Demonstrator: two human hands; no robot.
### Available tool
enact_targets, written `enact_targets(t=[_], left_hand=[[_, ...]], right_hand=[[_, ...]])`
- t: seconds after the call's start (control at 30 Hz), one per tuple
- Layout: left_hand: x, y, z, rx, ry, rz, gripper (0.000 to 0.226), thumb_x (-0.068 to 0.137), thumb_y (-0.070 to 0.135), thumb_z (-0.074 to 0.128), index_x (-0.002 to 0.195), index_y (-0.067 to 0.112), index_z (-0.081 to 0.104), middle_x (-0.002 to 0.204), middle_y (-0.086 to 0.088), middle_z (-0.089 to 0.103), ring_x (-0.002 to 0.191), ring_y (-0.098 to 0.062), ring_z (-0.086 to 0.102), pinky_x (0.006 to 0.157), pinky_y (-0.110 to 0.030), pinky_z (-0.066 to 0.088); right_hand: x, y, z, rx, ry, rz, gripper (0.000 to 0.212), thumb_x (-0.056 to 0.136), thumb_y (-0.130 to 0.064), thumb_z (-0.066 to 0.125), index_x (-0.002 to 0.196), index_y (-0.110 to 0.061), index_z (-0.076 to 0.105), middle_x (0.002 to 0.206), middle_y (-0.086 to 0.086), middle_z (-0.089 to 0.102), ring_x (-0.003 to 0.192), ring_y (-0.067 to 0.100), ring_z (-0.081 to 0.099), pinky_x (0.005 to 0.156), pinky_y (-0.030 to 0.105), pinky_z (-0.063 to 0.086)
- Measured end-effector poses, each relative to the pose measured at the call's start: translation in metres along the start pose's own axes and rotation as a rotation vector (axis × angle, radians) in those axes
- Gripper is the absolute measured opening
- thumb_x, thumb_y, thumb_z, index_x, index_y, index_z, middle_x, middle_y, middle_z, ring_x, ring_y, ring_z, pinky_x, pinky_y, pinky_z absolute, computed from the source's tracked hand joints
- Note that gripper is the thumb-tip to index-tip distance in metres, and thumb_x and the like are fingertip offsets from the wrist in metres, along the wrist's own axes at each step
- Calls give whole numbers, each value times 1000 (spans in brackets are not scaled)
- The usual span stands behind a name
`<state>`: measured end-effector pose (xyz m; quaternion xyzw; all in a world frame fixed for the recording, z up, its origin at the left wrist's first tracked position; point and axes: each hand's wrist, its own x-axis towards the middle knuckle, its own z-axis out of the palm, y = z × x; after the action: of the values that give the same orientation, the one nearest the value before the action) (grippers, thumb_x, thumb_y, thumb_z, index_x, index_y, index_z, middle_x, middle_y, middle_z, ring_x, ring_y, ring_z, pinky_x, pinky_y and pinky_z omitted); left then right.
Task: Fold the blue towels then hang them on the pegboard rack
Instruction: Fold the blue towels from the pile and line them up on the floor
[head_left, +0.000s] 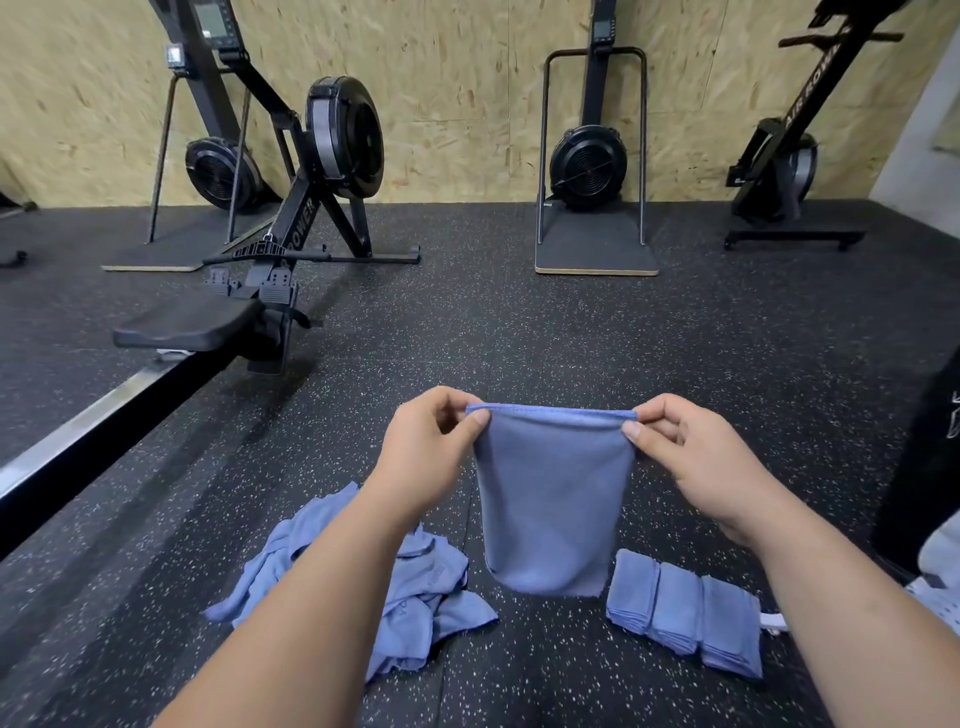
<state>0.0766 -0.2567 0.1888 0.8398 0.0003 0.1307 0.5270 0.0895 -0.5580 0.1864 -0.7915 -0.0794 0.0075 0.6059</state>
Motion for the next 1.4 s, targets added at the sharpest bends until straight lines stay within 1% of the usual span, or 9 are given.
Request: enact_targets(t=[0.3,0.43,0.53,0.63,0.83,0.97,1.1,1.23,1.4], left_hand=[[-14,16,17,203,255,-21,8,103,25,63,98,30,63,87,15,70,86,-10,67,78,-29,50],[-14,12,19,311,193,-44,17,100,23,59,116,29,54,109,9,68,104,-21,64,89,-39,50],[-14,12,19,352,0,207,51,95,36,69,141,28,49,130,11,62,123,-11,56,107,-32,44],[-16,14,26,337,-235,344,45,97,42,69,139,31,57,120,15,67,112,-7,61,100,-28,47],[-17,20,29,301,-169,404,7,103,35,66,105,29,68,95,13,65,89,-10,60,81,-30,47],[-17,23,20,271,-161,424,0,104,32,65,104,32,65,91,18,66,87,-6,61,81,-28,49],[-14,18,8,191,-50,333,6,100,30,72,97,34,69,86,19,70,84,-6,65,77,-24,49],[-8,9,-7,86,72,230,18,96,25,77,88,39,70,82,19,73,78,-11,67,72,-27,51],[-3,-4,-24,35,177,134,10,97,21,76,95,30,73,84,20,73,76,-8,66,71,-25,50]], right_hand=[[9,3,28,-107,160,-150,10,104,-20,66,104,-29,65,99,-6,77,88,12,71,81,32,52],[5,-1,34,-168,146,-190,11,103,-22,67,104,-32,64,98,-9,75,91,8,70,85,30,52],[0,-10,42,-272,46,-270,11,102,-21,66,105,-31,63,95,-10,73,90,9,68,84,29,52],[-5,-19,51,-328,-96,-330,11,103,-22,66,106,-32,63,95,-11,73,91,10,69,87,36,54],[-4,0,44,-209,-246,-129,33,89,-37,78,118,-36,60,106,-7,78,102,14,74,96,48,57],[-9,24,33,-231,-492,48,30,92,-11,79,120,-17,69,114,-2,80,113,19,74,103,50,56],[-8,42,19,-492,-462,88,18,85,-39,84,101,-32,78,96,-5,79,92,26,73,89,44,60],[-8,47,8,-567,-403,137,13,84,-35,89,83,-27,79,65,-14,65,57,1,50,56,19,41],[-3,43,0,-570,-321,124,21,78,-41,92,83,-30,75,77,-9,76,66,3,61,71,33,51]])
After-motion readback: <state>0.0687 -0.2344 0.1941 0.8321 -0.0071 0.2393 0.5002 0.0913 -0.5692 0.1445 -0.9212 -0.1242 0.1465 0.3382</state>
